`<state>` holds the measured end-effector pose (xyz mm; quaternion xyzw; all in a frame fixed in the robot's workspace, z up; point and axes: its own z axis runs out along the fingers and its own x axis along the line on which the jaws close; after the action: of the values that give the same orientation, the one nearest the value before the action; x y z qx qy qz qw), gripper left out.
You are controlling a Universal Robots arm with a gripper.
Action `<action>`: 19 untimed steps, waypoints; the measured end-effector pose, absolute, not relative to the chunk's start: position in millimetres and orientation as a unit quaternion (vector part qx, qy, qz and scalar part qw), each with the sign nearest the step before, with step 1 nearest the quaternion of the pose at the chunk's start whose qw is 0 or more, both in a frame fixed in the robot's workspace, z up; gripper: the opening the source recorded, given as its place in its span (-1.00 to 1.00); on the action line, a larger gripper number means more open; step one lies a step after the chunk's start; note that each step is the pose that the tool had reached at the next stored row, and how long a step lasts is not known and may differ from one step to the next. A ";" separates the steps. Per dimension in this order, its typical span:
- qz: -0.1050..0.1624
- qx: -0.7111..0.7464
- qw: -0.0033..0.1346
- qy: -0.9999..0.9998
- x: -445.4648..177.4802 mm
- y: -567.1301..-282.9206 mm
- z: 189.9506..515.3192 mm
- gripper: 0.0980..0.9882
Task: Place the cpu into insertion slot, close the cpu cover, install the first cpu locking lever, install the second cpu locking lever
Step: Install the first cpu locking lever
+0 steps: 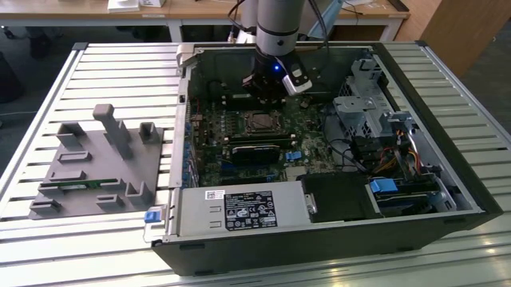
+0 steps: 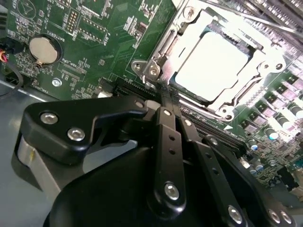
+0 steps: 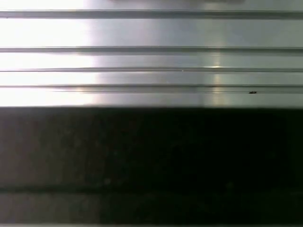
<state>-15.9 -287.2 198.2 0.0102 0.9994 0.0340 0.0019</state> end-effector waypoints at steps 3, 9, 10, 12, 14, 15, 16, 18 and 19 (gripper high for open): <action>0.032 0.010 0.002 0.999 -15.9 -287.2 197.5 -0.98; 0.032 0.010 0.002 0.999 -15.7 -286.8 200.6 -0.98; 0.032 0.010 0.002 0.999 -15.8 -286.9 202.9 -0.98; 0.032 0.010 0.002 0.999 -15.8 -286.9 207.3 -0.98; 0.032 0.010 0.002 0.999 -15.7 -286.8 208.1 -0.98; 0.032 0.010 0.002 0.999 -15.7 -286.9 208.1 -0.98; 0.032 0.010 0.002 0.999 -15.8 -287.4 208.2 -0.98; 0.032 0.010 0.002 0.999 -15.7 -288.3 208.2 -0.98; 0.032 0.010 0.002 0.999 -15.7 -288.6 208.1 -0.98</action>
<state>-15.7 -288.6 208.1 0.0102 0.9994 0.0319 0.0018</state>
